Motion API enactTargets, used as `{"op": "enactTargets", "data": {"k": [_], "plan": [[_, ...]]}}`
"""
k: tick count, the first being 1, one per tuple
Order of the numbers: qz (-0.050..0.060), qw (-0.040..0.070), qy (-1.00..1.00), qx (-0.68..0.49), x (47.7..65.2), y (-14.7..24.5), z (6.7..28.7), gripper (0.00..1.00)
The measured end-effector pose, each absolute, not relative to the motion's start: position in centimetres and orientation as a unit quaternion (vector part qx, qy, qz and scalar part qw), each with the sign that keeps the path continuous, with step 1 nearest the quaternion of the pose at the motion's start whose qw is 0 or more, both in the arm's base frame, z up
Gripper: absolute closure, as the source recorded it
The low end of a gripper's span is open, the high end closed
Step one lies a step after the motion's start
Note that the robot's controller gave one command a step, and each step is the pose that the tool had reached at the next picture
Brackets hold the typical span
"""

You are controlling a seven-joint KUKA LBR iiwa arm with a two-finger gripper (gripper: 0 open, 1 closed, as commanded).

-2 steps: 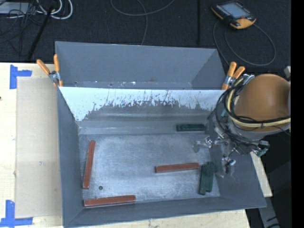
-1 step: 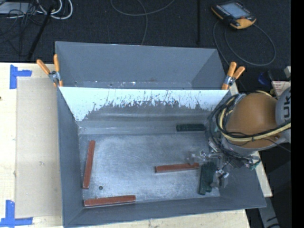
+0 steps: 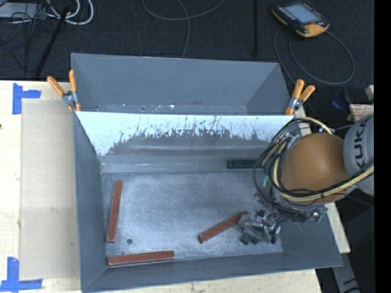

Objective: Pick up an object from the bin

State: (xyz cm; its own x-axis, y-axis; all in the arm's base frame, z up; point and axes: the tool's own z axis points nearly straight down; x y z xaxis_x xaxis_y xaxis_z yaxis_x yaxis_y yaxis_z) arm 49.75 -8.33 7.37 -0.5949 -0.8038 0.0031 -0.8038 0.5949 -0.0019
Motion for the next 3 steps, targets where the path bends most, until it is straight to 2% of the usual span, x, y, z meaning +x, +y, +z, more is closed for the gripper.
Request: {"op": "enactTargets", "data": {"k": [2, 3], "plan": [[0.005, -0.001, -0.894, 0.448, 49.4, -7.0, 7.4, 1.0], [-0.003, 0.002, -0.892, 0.452, 50.7, -7.3, 7.4, 1.0]]}}
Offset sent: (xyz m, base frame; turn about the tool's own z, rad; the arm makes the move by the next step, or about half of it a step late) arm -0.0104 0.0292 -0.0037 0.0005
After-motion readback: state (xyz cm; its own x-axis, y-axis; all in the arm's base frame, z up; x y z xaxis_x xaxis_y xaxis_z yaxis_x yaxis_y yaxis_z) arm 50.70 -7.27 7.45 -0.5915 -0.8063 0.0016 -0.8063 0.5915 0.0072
